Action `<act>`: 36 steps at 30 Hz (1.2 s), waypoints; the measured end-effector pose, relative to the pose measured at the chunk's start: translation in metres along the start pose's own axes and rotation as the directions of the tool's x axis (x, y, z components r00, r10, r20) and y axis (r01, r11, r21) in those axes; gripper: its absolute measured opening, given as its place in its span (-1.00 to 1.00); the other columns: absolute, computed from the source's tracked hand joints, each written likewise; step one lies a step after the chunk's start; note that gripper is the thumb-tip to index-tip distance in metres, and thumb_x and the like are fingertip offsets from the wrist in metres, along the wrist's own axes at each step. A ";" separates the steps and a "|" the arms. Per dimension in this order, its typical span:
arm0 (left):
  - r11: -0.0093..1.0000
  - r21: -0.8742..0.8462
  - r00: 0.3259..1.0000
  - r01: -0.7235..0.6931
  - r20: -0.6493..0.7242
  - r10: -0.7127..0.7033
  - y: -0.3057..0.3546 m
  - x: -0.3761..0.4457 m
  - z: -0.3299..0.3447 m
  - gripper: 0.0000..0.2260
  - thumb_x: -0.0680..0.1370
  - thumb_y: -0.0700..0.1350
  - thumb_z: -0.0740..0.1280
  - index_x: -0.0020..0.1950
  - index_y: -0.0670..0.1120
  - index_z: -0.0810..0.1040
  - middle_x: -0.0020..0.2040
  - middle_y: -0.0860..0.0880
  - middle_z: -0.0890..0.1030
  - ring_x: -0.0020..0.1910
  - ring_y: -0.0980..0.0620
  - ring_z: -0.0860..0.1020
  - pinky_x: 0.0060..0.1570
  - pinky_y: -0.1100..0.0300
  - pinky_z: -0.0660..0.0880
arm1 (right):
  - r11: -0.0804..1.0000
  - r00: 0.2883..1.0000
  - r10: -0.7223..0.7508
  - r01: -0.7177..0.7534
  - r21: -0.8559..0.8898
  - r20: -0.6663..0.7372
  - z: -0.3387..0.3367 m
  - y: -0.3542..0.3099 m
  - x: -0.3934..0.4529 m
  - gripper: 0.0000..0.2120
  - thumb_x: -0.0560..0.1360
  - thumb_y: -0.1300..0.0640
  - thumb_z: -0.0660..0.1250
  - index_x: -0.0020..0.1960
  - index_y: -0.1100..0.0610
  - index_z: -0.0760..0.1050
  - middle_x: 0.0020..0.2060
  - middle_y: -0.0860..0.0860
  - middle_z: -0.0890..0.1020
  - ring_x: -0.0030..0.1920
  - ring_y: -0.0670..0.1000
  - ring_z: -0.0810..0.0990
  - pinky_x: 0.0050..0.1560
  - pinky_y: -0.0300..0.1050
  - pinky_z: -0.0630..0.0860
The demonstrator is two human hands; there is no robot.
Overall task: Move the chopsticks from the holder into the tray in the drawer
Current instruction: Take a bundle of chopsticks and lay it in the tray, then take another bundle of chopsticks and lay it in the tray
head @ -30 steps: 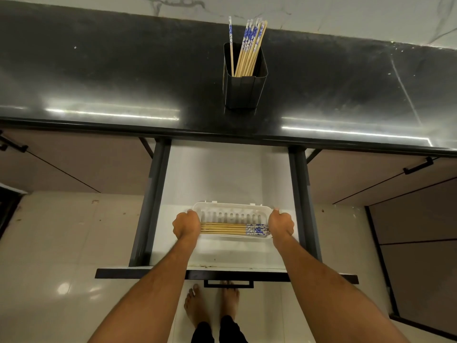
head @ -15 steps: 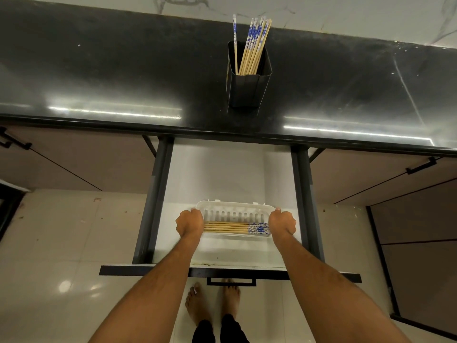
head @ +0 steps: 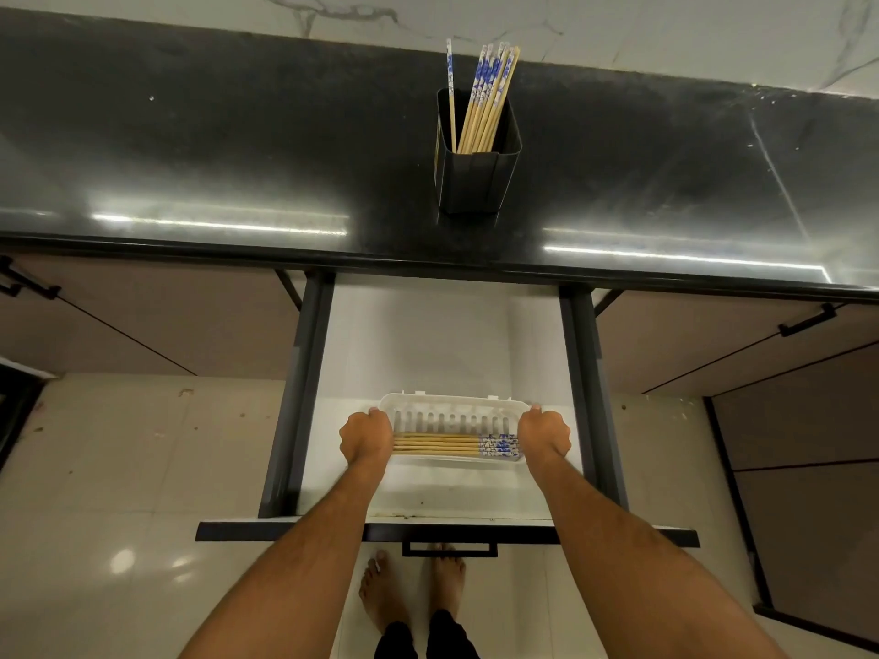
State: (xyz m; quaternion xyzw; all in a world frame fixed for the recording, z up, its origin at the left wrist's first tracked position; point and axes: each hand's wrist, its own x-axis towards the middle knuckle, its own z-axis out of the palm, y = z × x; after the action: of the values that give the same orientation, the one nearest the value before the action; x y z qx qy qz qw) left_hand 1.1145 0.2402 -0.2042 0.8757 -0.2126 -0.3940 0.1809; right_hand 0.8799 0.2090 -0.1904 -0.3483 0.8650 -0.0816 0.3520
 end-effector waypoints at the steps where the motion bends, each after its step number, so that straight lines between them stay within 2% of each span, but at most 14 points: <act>1: 1.000 0.002 1.000 -0.002 0.002 0.002 0.000 0.000 -0.001 -0.69 0.71 -0.05 0.13 0.00 -0.21 0.56 -0.02 -0.20 0.64 -0.10 -0.09 0.60 0.00 0.05 0.58 | 1.000 1.000 -0.003 0.003 -0.005 0.003 -0.001 0.000 -0.001 -0.63 0.71 0.01 0.08 0.17 0.24 0.55 0.06 0.20 0.67 -0.01 0.17 0.68 0.07 0.02 0.65; 5: 0.998 0.057 0.999 -0.037 0.003 0.037 0.001 -0.001 -0.006 -0.66 0.71 -0.04 0.12 0.07 -0.23 0.59 0.03 -0.22 0.66 -0.02 -0.14 0.64 0.04 0.03 0.59 | 0.996 0.998 -0.060 0.061 -0.070 0.010 -0.004 -0.002 -0.005 -0.61 0.71 -0.02 0.06 0.11 0.23 0.53 0.03 0.18 0.66 -0.09 0.10 0.65 -0.05 -0.08 0.60; 7: 0.990 0.098 0.994 -0.101 -0.020 0.103 0.005 -0.003 -0.009 -0.67 0.71 -0.03 0.12 0.04 -0.19 0.59 0.01 -0.20 0.67 -0.08 -0.08 0.62 -0.04 0.09 0.57 | 0.974 0.985 -0.175 0.172 -0.148 -0.001 -0.007 -0.006 -0.010 -0.66 0.71 0.00 0.09 0.00 0.20 0.52 -0.03 0.16 0.67 -0.11 0.09 0.67 -0.07 -0.08 0.63; 10: 0.931 0.199 0.944 -0.305 -0.063 0.323 0.017 -0.010 -0.018 -0.69 0.69 -0.04 0.13 0.09 -0.16 0.61 0.01 -0.14 0.67 -0.06 -0.06 0.62 -0.05 0.11 0.61 | 0.864 0.909 -0.416 0.387 -0.322 -0.024 -0.013 -0.016 -0.016 -0.67 0.70 0.08 0.12 -0.04 0.21 0.58 -0.11 0.12 0.69 -0.16 0.04 0.65 -0.08 -0.09 0.65; 12: 0.838 0.316 0.866 -0.444 -0.091 0.492 0.031 -0.013 -0.026 -0.73 0.68 -0.05 0.13 0.07 -0.15 0.57 0.00 -0.10 0.63 -0.05 -0.01 0.57 0.00 0.11 0.58 | 0.780 0.843 -0.537 0.477 -0.405 -0.041 -0.019 -0.027 -0.021 -0.67 0.70 0.01 0.10 0.09 0.19 0.55 0.00 0.09 0.64 -0.06 0.00 0.57 0.03 -0.14 0.57; 15: 0.674 0.426 0.710 -0.604 -0.097 0.697 0.054 -0.018 -0.038 -0.80 0.65 -0.05 0.16 0.09 -0.12 0.51 0.01 -0.07 0.59 -0.02 0.02 0.52 0.08 0.12 0.52 | 0.620 0.726 -0.686 0.560 -0.550 -0.035 -0.030 -0.046 -0.027 -0.59 0.70 -0.10 0.02 0.27 0.17 0.44 0.13 0.08 0.55 0.09 0.02 0.50 0.17 -0.10 0.53; 18: 0.509 0.505 0.566 -0.697 -0.050 0.823 0.077 -0.021 -0.050 -0.68 0.65 -0.02 0.18 0.33 -0.16 0.47 0.26 -0.14 0.56 0.27 -0.11 0.52 0.40 0.02 0.41 | 0.501 0.627 -0.778 0.595 -0.628 -0.027 -0.045 -0.068 -0.035 -0.51 0.69 -0.12 0.03 0.42 0.21 0.35 0.31 0.16 0.49 0.30 0.13 0.48 0.35 0.03 0.47; 21: 0.395 0.584 0.486 -0.709 -0.001 0.874 0.109 -0.031 -0.067 -0.51 0.67 0.03 0.15 0.54 -0.20 0.31 0.49 -0.19 0.40 0.51 -0.19 0.35 0.56 -0.06 0.19 | 0.455 0.598 -0.801 0.586 -0.670 -0.020 -0.065 -0.095 -0.045 -0.44 0.69 -0.12 0.03 0.53 0.25 0.22 0.48 0.22 0.37 0.50 0.22 0.32 0.51 0.13 0.30; 24: 0.298 0.652 0.399 -0.697 0.008 0.917 0.141 -0.047 -0.088 -0.48 0.68 0.03 0.13 0.56 -0.22 0.27 0.51 -0.21 0.39 0.53 -0.19 0.32 0.56 -0.09 0.19 | 0.424 0.559 -0.829 0.587 -0.689 -0.034 -0.086 -0.121 -0.055 -0.41 0.70 -0.11 0.02 0.58 0.25 0.14 0.53 0.22 0.29 0.56 0.22 0.22 0.55 0.16 0.21; 27: 0.223 0.693 0.332 -0.685 0.024 0.943 0.174 -0.061 -0.107 -0.47 0.68 0.04 0.10 0.57 -0.23 0.24 0.51 -0.22 0.38 0.54 -0.19 0.30 0.56 -0.10 0.18 | 0.407 0.506 -0.859 0.583 -0.703 -0.077 -0.110 -0.148 -0.064 -0.41 0.70 -0.12 0.02 0.58 0.24 0.14 0.53 0.22 0.30 0.56 0.22 0.22 0.55 0.17 0.22; 30: 0.196 0.703 0.289 -0.683 0.014 0.957 0.209 -0.076 -0.121 -0.46 0.69 0.05 0.08 0.58 -0.23 0.21 0.53 -0.21 0.35 0.55 -0.18 0.27 0.58 -0.09 0.15 | 0.401 0.451 -0.883 0.575 -0.713 -0.133 -0.135 -0.177 -0.071 -0.41 0.69 -0.13 0.04 0.56 0.24 0.19 0.50 0.22 0.35 0.53 0.22 0.27 0.51 0.18 0.28; 36: 0.162 0.674 0.179 -0.721 -0.044 0.983 0.286 -0.094 -0.136 -0.49 0.65 0.04 0.16 0.52 -0.21 0.27 0.45 -0.17 0.41 0.49 -0.13 0.33 0.54 -0.07 0.22 | 0.381 0.341 -0.917 0.588 -0.713 -0.209 -0.179 -0.239 -0.065 -0.42 0.65 -0.12 0.16 0.51 0.26 0.25 0.44 0.22 0.41 0.48 0.22 0.35 0.47 0.17 0.34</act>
State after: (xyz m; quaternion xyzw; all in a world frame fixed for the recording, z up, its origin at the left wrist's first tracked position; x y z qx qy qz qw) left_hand 1.0967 0.0677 0.0769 0.6511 -0.7300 0.0959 0.1842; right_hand 0.9243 0.0550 0.0699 -0.7601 0.6285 -0.1077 -0.1250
